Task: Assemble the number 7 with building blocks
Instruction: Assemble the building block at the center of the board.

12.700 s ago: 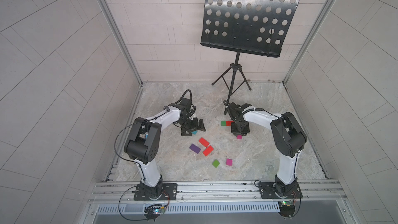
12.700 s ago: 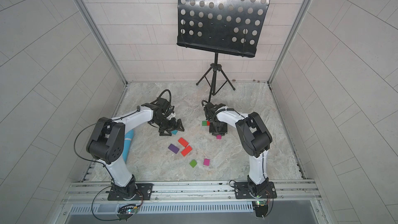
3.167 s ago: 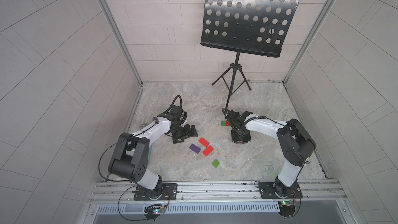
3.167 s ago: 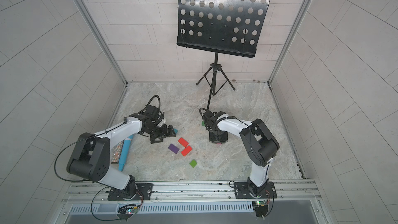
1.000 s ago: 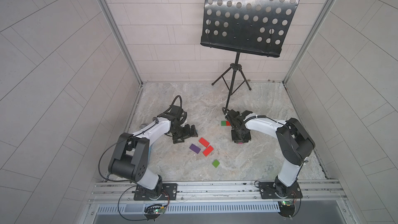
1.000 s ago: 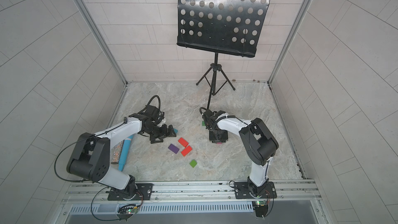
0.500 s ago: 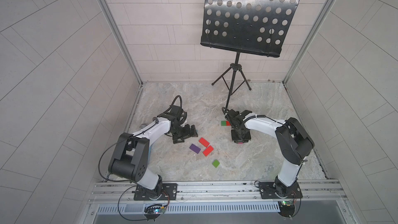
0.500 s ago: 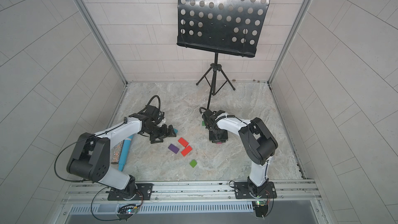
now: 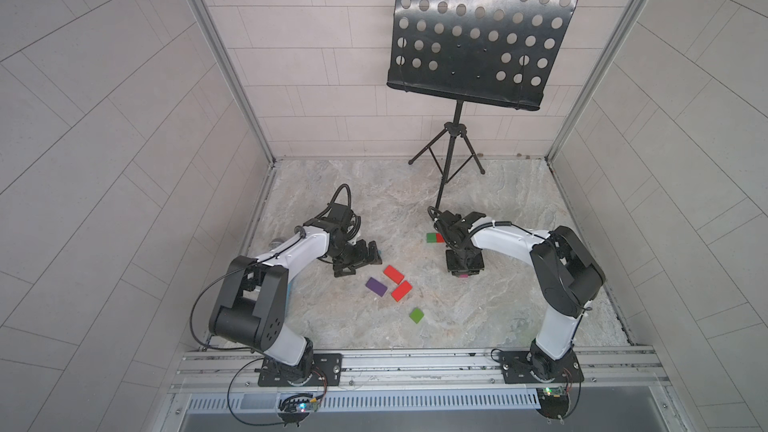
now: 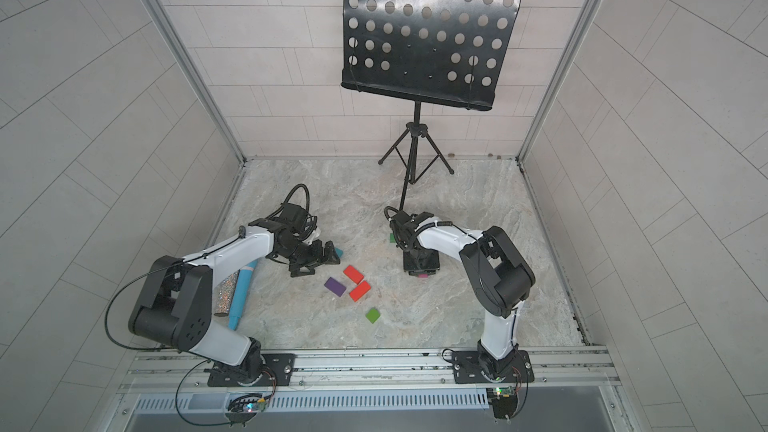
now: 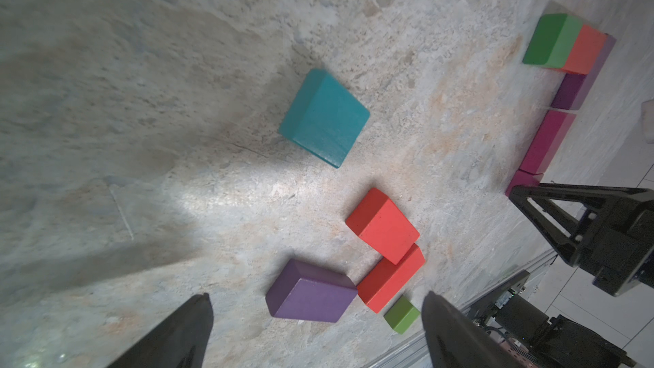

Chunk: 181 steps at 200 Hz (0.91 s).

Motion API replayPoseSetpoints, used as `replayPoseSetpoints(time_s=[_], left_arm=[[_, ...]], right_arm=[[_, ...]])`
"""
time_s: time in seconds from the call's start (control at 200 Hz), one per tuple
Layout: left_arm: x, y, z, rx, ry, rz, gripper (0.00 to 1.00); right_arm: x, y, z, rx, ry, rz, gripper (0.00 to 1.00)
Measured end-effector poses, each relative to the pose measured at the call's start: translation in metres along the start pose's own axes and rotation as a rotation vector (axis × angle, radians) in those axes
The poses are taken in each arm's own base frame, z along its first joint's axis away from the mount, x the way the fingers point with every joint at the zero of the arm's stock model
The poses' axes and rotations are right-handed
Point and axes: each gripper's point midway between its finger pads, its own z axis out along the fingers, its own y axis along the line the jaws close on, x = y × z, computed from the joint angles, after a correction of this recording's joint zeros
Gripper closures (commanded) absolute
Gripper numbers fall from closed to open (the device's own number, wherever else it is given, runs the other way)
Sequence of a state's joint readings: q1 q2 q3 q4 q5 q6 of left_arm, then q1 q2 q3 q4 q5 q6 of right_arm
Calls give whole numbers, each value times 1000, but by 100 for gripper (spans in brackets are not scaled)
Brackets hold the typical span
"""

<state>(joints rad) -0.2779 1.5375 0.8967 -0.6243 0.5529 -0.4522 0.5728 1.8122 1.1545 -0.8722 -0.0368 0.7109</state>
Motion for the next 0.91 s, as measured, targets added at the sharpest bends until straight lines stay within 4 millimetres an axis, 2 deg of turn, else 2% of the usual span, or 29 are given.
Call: replayPoseSetpoints(time_s=[0.25,0.575,0.706,0.906], left_arm=[[0,0,0,0,0,0,0],[0,0,0,-1,0,0,0],[0,1,0,-5,-2,0,0],[-1,6,-1,-33,-8,-4,0]], right_arm=[[-4,0,2,2,-6,12,45],[-7,2,-7,-16,-28,27,42],[-17,5,-29,-51,-88,36,41],[-41,12,-80,-123,-238,43,41]])
